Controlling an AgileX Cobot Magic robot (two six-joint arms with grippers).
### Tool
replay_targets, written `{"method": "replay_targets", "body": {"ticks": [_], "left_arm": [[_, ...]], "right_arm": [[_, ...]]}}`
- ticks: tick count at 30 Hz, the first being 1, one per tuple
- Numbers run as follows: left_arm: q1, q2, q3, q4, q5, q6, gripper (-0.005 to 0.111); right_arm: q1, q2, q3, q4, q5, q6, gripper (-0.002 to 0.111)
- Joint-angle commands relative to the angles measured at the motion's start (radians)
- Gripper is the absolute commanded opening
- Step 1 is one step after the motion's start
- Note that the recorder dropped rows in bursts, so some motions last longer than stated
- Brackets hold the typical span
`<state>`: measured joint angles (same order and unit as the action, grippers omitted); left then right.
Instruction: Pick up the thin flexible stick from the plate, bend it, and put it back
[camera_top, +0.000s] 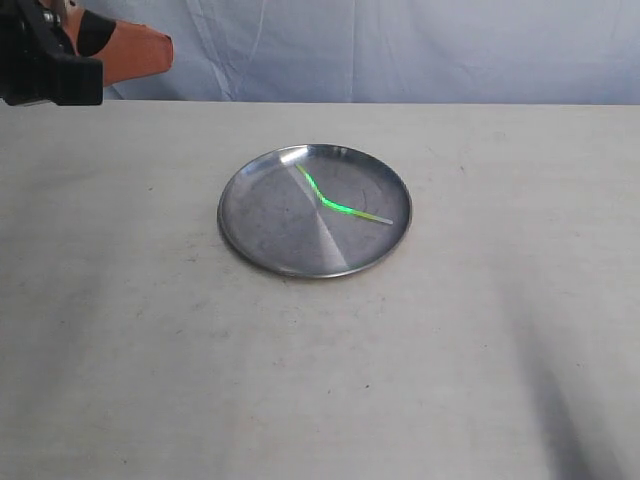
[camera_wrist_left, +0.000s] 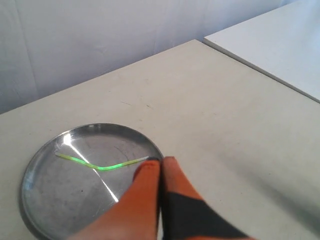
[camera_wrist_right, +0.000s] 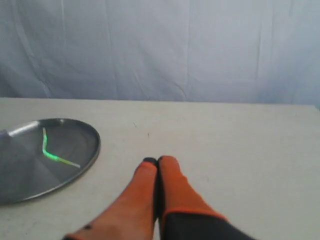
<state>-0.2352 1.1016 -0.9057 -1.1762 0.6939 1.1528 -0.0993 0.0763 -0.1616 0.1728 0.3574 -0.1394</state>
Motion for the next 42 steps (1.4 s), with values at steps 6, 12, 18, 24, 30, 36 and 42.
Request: {"method": "replay_targets", "body": {"ticks": [6,12,18,24,30,36,42], "left_arm": [[-0.006,-0.007,0.000,-0.008,-0.006,0.001,0.000],[-0.006,-0.007,0.000,-0.003,-0.006,0.001,0.000],[-0.006,-0.007,0.000,-0.004,-0.006,0.001,0.000],[-0.006,-0.007,0.000,-0.004,-0.006,0.001,0.000],[-0.006,-0.007,0.000,-0.004,-0.006,0.001,0.000],[-0.006,-0.107,0.073,0.049,-0.172,0.037,0.000],[-0.006,-0.310,0.261,-0.028,-0.484,0.032,0.000]], "right_arm": [[-0.006,-0.076,0.151,-0.117,-0.001,0.139,0.001],[-0.006,-0.076,0.162,-0.115,0.002,0.139,0.001],[-0.006,-0.076,0.162,-0.112,0.002,0.139,0.001],[-0.006,-0.076,0.162,-0.111,0.002,0.139,0.001],[-0.006,-0.076,0.162,-0.111,0.002,0.139,0.001],[-0.006,-0.076,0.162,-0.111,0.002,0.139,0.001],[-0.006,-0.076,0.162,-0.111,0.002,0.139,0.001]]}}
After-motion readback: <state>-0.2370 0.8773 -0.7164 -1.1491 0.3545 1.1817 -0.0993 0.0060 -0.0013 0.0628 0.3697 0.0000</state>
